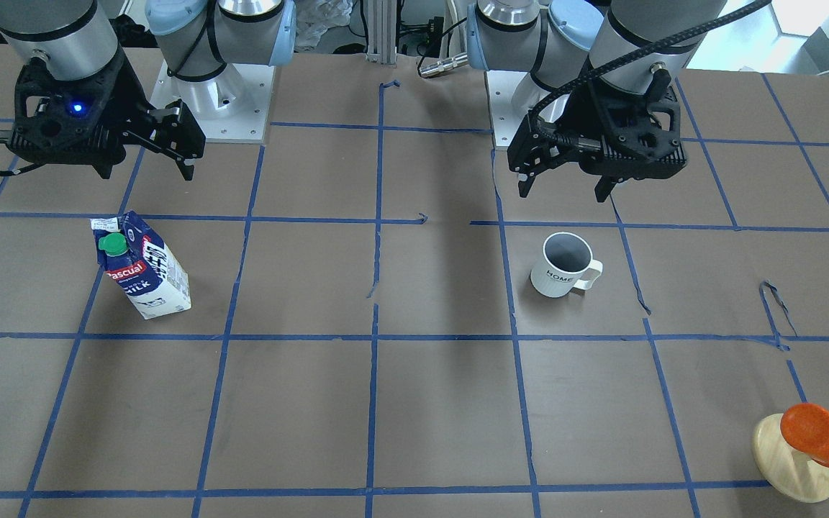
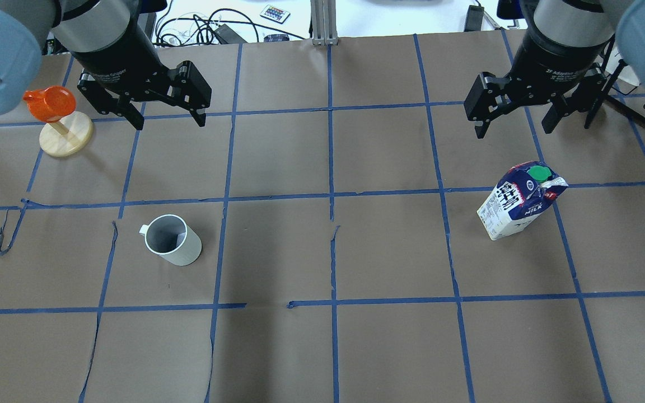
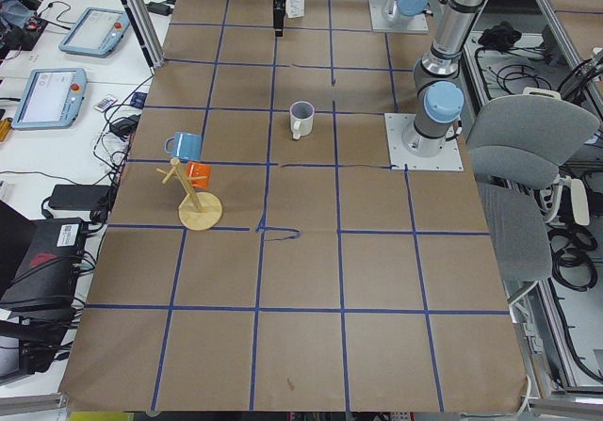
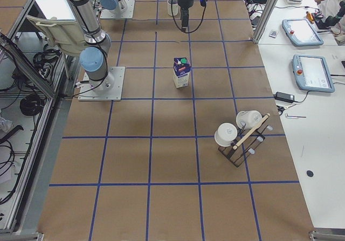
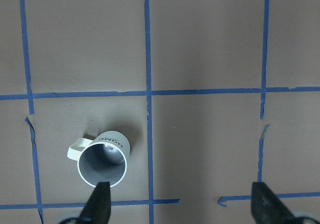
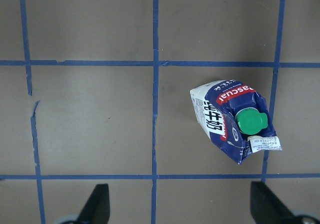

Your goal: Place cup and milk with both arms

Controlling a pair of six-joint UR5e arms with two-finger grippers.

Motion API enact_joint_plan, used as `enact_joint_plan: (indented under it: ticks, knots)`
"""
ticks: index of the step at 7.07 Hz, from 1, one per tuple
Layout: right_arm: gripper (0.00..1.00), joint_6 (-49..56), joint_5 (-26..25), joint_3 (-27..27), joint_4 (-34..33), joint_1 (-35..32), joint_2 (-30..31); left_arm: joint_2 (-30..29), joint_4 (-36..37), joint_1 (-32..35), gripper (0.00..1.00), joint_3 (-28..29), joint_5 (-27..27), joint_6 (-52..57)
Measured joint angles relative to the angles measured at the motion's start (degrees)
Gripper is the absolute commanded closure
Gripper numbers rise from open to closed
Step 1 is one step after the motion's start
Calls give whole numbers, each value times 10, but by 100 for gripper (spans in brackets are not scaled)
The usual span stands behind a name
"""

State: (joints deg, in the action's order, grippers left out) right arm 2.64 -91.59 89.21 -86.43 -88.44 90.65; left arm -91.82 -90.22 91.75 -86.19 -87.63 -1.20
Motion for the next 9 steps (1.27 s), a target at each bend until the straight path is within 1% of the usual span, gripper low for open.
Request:
enact_joint_plan:
  ticks: [9]
  knots:
    - [0,-5,-1,8,-1,0,-3,1,0,0,0,0,0,-1]
